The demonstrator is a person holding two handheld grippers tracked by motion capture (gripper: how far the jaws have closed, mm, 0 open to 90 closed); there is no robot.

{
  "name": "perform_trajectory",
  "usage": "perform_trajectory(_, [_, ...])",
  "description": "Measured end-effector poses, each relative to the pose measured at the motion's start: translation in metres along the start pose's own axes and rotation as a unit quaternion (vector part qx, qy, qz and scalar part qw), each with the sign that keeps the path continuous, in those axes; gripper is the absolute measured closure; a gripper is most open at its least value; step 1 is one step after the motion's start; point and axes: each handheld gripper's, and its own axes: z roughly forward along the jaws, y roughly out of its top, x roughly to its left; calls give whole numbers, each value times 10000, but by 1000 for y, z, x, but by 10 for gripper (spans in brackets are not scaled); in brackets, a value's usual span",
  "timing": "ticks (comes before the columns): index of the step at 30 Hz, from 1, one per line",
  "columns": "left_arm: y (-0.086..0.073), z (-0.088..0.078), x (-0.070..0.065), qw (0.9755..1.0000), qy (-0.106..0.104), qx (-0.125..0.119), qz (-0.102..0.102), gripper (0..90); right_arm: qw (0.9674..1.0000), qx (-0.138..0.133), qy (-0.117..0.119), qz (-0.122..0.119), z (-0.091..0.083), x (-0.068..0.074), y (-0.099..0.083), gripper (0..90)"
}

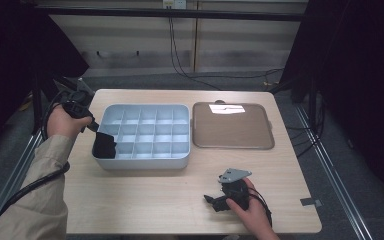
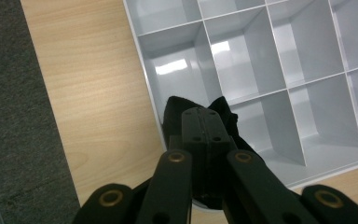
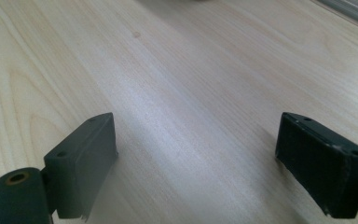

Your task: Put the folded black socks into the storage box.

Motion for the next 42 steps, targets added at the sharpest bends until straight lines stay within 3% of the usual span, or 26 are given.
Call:
perform_trajectory(10, [-3,12,2,10000,-54,-31,67,900,10000,1,4,-3,0,0,0,117])
perform_trajectory(23, [-7,40,-7,9996,-71,231,117,900,10000,2,19,-12,0,0,0,118])
perform_trajectory(34, [-12,42,-4,9997,-110,188,107,900,10000,-11,18,-17,0,0,0,118])
perform_trajectory(40, [-12,35,-4,9997,-88,197,69,900,10000,-11,17,-18,0,0,0,118])
perform_trajectory(42, [-12,31,-5,9997,-45,167,147,900,10000,-11,17,-20,0,0,0,118])
